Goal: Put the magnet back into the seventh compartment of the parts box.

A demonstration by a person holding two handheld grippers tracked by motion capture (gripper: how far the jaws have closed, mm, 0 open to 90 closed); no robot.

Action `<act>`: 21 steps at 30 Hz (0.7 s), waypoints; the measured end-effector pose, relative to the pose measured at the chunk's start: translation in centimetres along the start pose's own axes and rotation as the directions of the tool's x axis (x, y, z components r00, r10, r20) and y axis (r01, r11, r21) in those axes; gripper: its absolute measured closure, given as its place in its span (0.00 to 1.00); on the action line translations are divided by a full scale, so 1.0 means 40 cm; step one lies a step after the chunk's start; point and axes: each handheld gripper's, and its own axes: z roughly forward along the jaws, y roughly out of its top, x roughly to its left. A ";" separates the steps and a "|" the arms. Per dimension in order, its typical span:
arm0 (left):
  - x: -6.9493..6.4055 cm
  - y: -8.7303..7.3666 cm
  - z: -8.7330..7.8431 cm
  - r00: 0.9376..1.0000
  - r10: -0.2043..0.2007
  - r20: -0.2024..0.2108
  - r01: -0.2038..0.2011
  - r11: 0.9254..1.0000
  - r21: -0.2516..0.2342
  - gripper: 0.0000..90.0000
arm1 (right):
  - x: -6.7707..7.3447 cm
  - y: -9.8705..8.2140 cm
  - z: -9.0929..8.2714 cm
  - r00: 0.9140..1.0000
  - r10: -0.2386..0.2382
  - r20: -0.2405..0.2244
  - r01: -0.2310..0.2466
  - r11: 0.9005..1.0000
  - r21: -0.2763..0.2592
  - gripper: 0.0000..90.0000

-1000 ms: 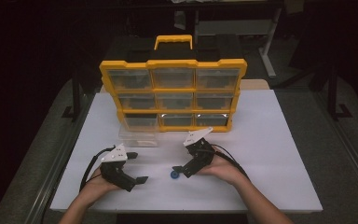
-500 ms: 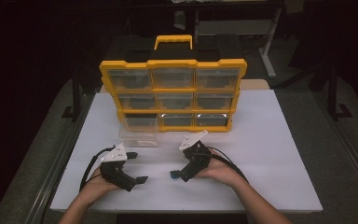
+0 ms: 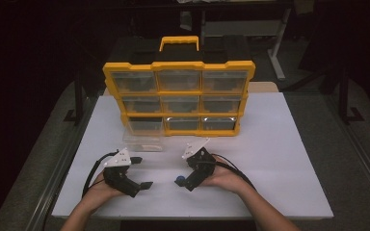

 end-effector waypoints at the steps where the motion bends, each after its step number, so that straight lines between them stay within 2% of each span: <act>1: 0.000 0.000 0.000 1.000 0.000 0.000 0.000 1.000 0.000 0.00 | 0.001 0.000 0.002 1.000 0.000 -0.002 0.000 1.000 0.005 0.00; 11: 0.000 0.000 0.000 1.000 0.002 0.002 -0.002 1.000 0.002 0.00 | 0.018 0.000 0.016 0.999 -0.045 0.010 0.045 0.998 0.048 0.00; 12: 0.000 0.000 0.000 1.000 0.002 0.002 -0.002 1.000 0.002 0.00 | 0.014 -0.001 0.018 0.997 -0.071 0.007 0.071 0.996 0.048 0.00; 14: 0.000 0.000 0.000 1.000 0.001 0.002 -0.001 1.000 0.002 0.00 | 0.017 0.000 0.019 0.998 -0.063 0.002 0.063 0.997 0.052 0.00; 19: 0.000 0.000 0.000 1.000 0.001 0.001 -0.001 1.000 0.001 0.00 | 0.023 0.000 0.021 0.997 -0.079 -0.004 0.079 0.995 0.058 0.02; 21: -0.001 0.000 -0.001 1.000 0.001 0.001 -0.001 1.000 0.000 0.00 | 0.029 0.001 0.019 0.998 -0.064 -0.007 0.065 0.996 0.060 0.04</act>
